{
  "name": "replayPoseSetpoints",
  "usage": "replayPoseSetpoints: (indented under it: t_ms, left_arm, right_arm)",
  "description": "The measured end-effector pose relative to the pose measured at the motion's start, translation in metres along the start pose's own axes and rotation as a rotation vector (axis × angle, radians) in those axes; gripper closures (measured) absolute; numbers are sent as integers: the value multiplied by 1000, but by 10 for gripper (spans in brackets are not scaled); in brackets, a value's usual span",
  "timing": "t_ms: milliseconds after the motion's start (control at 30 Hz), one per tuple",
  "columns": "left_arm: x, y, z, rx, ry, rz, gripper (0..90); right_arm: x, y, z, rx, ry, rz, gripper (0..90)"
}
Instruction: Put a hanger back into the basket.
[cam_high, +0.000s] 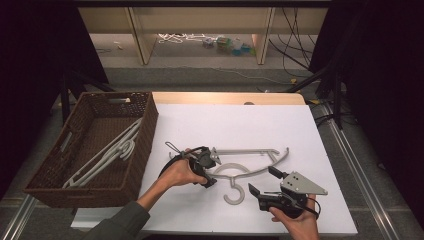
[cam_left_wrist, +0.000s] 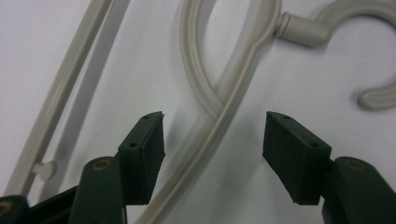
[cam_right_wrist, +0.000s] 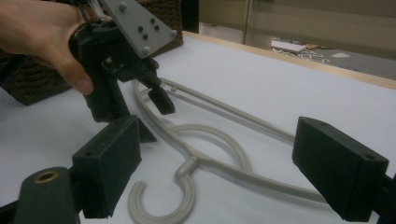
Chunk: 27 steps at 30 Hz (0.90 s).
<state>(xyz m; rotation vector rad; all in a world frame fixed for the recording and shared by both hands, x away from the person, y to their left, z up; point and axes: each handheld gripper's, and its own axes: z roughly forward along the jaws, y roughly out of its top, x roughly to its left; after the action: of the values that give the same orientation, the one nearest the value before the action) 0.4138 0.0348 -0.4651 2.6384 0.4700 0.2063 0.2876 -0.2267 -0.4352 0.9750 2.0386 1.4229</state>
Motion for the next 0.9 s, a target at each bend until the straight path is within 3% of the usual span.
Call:
replayPoseSetpoints:
  t_ms: [33, 67, 167, 200, 233, 333, 433, 467, 600, 800, 900]
  left_arm:
    - [1, 1, 1, -1, -4, -8, 398]
    - [2, 2, 1, 32, -2, 14, 415]
    - [3, 1, 3, 25, -15, -6, 448]
    - [6, 1, 2, 40, -35, 6, 460]
    - [6, 0, 4, 21, -57, -21, 517]
    - [5, 1, 3, 34, -66, -15, 556]
    - [1, 1, 2, 36, -72, -12, 675]
    - [1, 1, 1, 60, -73, 14, 675]
    - [0, 1, -1, 79, -83, 44, 706]
    - [-1, 0, -2, 99, -106, 41, 658]
    - [-2, 0, -2, 106, -96, 72, 635]
  right_arm:
    - [0, 0, 0, 0, 0, 0, 163]
    - [0, 0, 1, -12, 13, 6, 164]
    - [0, -1, 1, -12, 2, 4, 164]
    - [0, 0, 0, -4, -1, 3, 164]
    - [-1, 0, 0, -4, 0, 2, 164]
    - [0, 0, 0, 6, -3, -1, 165]
    - [0, 0, 1, -11, 10, 2, 166]
    - [0, 0, 1, -11, 8, 4, 166]
    - [0, 0, 1, -18, 8, 7, 167]
    - [0, 0, 1, -8, 7, 4, 169]
    - [0, 0, 1, -15, 2, 11, 170]
